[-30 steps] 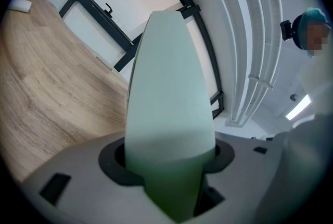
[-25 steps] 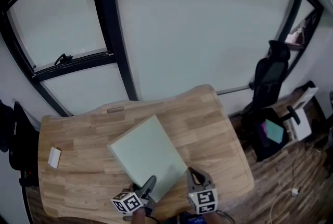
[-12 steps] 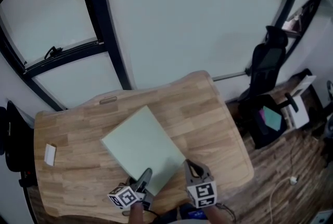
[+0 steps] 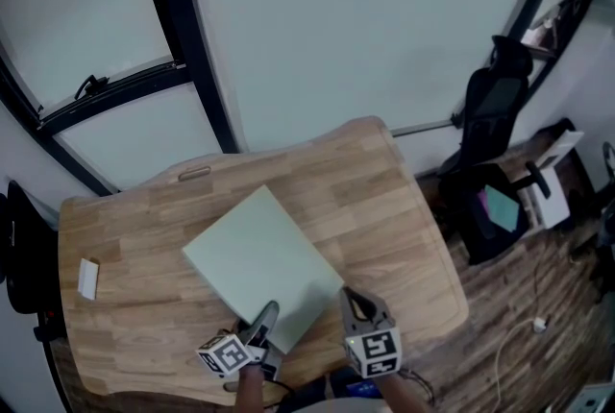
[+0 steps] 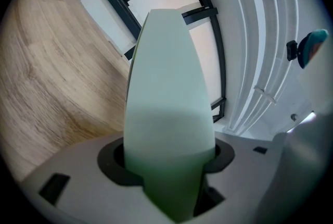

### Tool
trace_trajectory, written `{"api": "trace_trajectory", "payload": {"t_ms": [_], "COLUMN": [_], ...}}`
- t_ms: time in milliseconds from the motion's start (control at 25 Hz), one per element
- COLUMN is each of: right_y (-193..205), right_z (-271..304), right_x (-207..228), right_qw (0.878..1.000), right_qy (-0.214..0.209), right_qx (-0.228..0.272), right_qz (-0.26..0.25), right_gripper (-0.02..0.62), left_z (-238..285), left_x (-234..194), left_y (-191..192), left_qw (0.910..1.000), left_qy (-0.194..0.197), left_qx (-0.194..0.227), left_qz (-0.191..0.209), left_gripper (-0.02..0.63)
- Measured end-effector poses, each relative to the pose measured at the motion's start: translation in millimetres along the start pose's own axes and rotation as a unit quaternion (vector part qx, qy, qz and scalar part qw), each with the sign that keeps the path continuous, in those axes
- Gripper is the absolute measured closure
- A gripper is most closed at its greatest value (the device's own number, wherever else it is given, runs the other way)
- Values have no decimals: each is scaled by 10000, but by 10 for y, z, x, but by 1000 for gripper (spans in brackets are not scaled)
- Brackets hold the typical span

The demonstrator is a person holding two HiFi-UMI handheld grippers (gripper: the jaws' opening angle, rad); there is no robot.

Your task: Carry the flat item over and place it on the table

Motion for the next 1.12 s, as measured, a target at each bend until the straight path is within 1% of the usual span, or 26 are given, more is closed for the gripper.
{"api": "trace_trajectory", "payload": {"t_ms": [120,240,320,400,480,560,680,840,1000,1120], "right_y": [-2,26,11,-22,8,42,33,37,106,111], "right_z": [-2,-4,7,19,17,15,20,27,35,36], "right_x": [-4,2,2,-4,-2,1,1,35,63,66], "right_qw": [10000,10000,10000,9999,10000,9999,10000,10000,9999,9999], "right_qy": [0,1,-18,-41,-27,-15,-31,-23,8,7], "right_qx": [49,-57,-16,80,10,-67,-34,18,-147,-121], "right_qz": [32,64,77,64,70,74,72,51,90,82], "right_gripper": [598,598,598,598,598,598,598,600,600,598], "left_z": [13,10,23,43,54,51,44,101,108,137], "left_x": [-13,-68,-32,16,29,23,9,14,-13,-13], "left_y": [2,22,20,18,39,54,71,164,183,233], "left_qw": [9999,9997,9995,9993,9990,9986,9975,9940,9914,9877], "left_qy": [-18,-41,-10,36,83,60,1,362,299,438], "left_qx": [-19,-46,-81,-182,-294,-392,-583,-798,-1041,-1178], "left_qz": [-115,-218,-321,-335,-327,-338,-403,-655,-732,-931], "left_gripper": [345,345,345,345,345,345,345,345,345,345]}}
Point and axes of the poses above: the fingertips, and each gripper's own axes: z forward along the fingers, x to its right, y out of its underside, the point moved 3 cm from there along -z, backward along the fingers, and after that the axes turned 1 degree about -z, right-handed, at the moved point
